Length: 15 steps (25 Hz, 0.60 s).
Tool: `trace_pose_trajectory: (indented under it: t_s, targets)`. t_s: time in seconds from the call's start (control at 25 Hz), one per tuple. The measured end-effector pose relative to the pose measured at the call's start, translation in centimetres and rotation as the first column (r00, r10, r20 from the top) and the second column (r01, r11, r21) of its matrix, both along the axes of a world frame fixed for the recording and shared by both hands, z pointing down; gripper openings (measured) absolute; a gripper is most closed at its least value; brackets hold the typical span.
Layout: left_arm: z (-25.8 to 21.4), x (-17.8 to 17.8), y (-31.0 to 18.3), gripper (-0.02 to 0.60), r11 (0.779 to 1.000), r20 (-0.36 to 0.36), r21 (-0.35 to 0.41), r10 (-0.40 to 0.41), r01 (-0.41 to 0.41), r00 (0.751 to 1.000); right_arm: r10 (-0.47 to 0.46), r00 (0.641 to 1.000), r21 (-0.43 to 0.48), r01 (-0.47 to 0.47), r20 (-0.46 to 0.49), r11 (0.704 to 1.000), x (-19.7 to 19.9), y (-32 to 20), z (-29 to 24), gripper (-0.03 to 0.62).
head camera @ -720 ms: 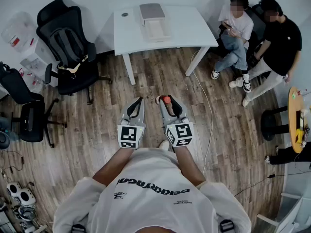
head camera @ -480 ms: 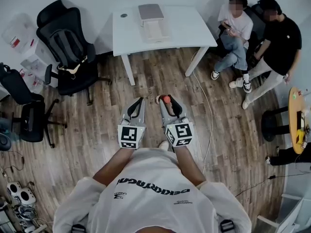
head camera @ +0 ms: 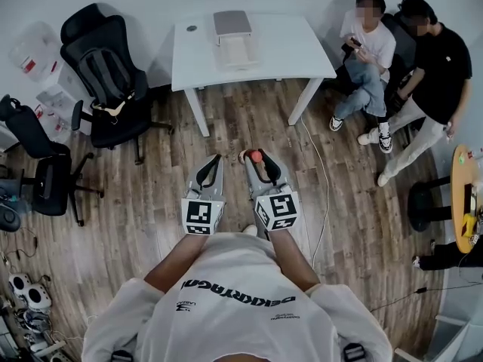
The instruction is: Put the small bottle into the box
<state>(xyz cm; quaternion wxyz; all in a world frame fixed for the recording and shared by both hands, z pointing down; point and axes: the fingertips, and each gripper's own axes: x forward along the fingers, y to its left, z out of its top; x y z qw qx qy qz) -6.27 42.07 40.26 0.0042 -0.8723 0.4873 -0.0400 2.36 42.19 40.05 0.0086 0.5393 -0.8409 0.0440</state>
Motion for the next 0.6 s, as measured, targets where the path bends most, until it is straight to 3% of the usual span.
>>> trace_pose_trajectory:
  t_s: [0.6]
  targets:
    - [1.1, 2.3, -0.3, 0.0, 0.995, 0.047, -0.016, -0.095, 0.096, 0.994, -0.07, 0.997, -0.002, 0.07, 0.019, 0.998, 2.9, -1.7, 0.7, 0.138]
